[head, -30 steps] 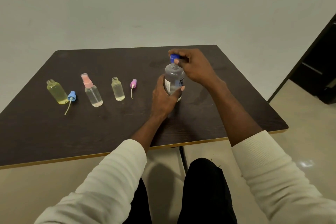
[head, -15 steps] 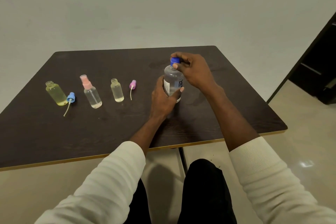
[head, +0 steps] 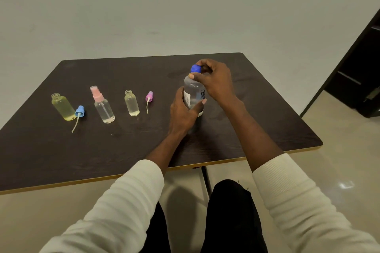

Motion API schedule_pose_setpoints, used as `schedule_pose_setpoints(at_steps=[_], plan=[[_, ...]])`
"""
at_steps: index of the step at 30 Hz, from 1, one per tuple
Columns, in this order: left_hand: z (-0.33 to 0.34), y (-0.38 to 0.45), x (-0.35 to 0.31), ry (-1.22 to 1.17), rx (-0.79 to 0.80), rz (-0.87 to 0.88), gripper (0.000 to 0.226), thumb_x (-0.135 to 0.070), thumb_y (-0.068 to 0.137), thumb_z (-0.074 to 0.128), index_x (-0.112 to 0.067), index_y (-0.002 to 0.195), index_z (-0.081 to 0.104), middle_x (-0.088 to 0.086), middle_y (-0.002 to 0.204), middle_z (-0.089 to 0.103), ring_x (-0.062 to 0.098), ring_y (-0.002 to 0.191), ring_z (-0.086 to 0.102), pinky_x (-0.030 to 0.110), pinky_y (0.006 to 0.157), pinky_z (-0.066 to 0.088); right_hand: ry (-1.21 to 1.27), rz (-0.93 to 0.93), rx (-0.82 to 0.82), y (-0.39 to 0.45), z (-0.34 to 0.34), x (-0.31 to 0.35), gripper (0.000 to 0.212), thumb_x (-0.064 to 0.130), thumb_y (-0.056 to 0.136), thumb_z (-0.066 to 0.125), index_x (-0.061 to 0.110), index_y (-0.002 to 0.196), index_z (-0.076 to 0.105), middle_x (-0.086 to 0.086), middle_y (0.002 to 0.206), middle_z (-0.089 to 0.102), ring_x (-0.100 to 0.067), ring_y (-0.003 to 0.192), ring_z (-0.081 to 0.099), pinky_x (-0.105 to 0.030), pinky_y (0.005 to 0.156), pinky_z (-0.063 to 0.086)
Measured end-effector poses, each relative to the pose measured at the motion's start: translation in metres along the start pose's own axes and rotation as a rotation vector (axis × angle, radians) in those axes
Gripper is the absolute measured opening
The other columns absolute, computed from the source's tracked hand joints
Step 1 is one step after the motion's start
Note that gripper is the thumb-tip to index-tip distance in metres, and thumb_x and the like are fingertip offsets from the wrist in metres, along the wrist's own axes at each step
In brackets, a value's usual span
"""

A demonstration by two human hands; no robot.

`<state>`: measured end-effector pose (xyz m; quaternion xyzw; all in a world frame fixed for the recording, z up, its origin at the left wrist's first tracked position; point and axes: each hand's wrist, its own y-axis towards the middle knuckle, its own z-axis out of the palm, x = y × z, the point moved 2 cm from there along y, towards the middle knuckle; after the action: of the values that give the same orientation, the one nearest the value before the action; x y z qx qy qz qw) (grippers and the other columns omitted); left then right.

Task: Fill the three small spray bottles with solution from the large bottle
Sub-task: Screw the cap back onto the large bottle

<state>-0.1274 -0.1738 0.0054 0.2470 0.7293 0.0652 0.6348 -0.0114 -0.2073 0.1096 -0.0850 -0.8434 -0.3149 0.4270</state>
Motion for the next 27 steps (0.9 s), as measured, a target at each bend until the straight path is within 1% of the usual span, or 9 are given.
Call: schedule_pose_setpoints(at_steps=[3,7,9,12,17,20,23,25,27], plan=[[0.0,0.0,0.0,-0.007,-0.001,0.006,0.065,-0.037,0.083,0.082,-0.018,0.137,0.051,-0.004,0.126,0.065,0.01,0.113,0.063,0.027,0.092,0.055,-0.023,-0.004,0.015,-0.001,0.0,0.0,0.03,0.028,0.074,0.081,0.013,0.098,0.068,0.004,0.089,0.068,-0.003,0.078,0.06,-0.017,0.073,0.048],[0.0,0.0,0.002,-0.013,0.003,-0.01,0.068,-0.041,0.081,0.082,-0.019,0.138,0.05,-0.005,0.128,0.064,0.01,0.115,0.063,0.03,0.095,0.055,0.072,0.021,0.152,0.0,-0.006,-0.001,0.057,0.035,0.08,0.077,0.02,0.132,0.057,0.008,0.121,0.065,-0.001,0.107,0.061,-0.018,0.093,0.049],[0.0,0.001,0.003,-0.012,-0.001,-0.006,0.067,-0.04,0.081,0.082,-0.019,0.136,0.051,-0.005,0.128,0.064,0.01,0.114,0.063,0.028,0.094,0.055,0.091,-0.001,0.218,0.002,-0.009,0.0,0.044,0.024,0.09,0.067,0.017,0.133,0.059,0.006,0.127,0.065,0.0,0.113,0.06,-0.022,0.102,0.047],[0.0,0.001,0.002,-0.015,0.0,0.008,0.064,-0.037,0.082,0.083,-0.02,0.134,0.051,-0.008,0.125,0.063,0.007,0.112,0.062,0.02,0.09,0.053,0.052,-0.025,0.252,0.005,-0.011,-0.003,0.033,0.014,0.093,0.061,0.017,0.126,0.066,0.005,0.121,0.069,0.003,0.108,0.061,-0.014,0.097,0.047],[-0.001,0.001,0.001,-0.009,-0.012,0.01,0.062,-0.037,0.081,0.083,-0.02,0.132,0.053,-0.009,0.12,0.064,0.005,0.107,0.063,0.016,0.086,0.052,0.24,0.041,0.12,0.004,-0.008,-0.01,0.031,0.008,0.08,0.076,0.009,0.111,0.072,-0.002,0.099,0.075,-0.008,0.092,0.07,-0.019,0.083,0.053],[-0.001,0.0,0.001,-0.004,-0.013,0.006,0.061,-0.038,0.081,0.083,-0.021,0.132,0.053,-0.01,0.119,0.064,0.004,0.106,0.063,0.012,0.083,0.051,0.244,0.022,0.07,0.002,-0.005,-0.01,0.028,0.013,0.075,0.081,0.009,0.102,0.074,-0.004,0.094,0.075,-0.015,0.09,0.072,-0.029,0.085,0.058],[-0.001,0.001,0.001,-0.001,-0.001,0.005,0.062,-0.041,0.082,0.082,-0.022,0.132,0.052,-0.01,0.121,0.063,0.006,0.108,0.063,0.017,0.086,0.052,0.216,0.021,0.046,-0.001,-0.003,-0.008,0.028,0.017,0.074,0.083,0.006,0.096,0.072,-0.005,0.089,0.075,-0.016,0.084,0.071,-0.033,0.083,0.059],[0.0,0.001,0.002,-0.002,0.007,0.001,0.065,-0.041,0.082,0.082,-0.021,0.136,0.05,-0.008,0.124,0.063,0.007,0.111,0.062,0.021,0.089,0.053,0.168,0.019,0.06,-0.001,-0.003,-0.007,0.034,0.022,0.071,0.086,0.008,0.098,0.07,-0.003,0.09,0.074,-0.012,0.083,0.071,-0.033,0.082,0.059],[0.0,0.002,0.004,-0.001,0.006,-0.008,0.07,-0.044,0.081,0.081,-0.02,0.139,0.049,-0.006,0.129,0.063,0.01,0.115,0.062,0.026,0.093,0.054,0.153,0.039,0.123,0.0,-0.007,-0.007,0.051,0.03,0.069,0.087,0.016,0.113,0.066,0.0,0.104,0.072,-0.007,0.091,0.07,-0.03,0.086,0.058]])
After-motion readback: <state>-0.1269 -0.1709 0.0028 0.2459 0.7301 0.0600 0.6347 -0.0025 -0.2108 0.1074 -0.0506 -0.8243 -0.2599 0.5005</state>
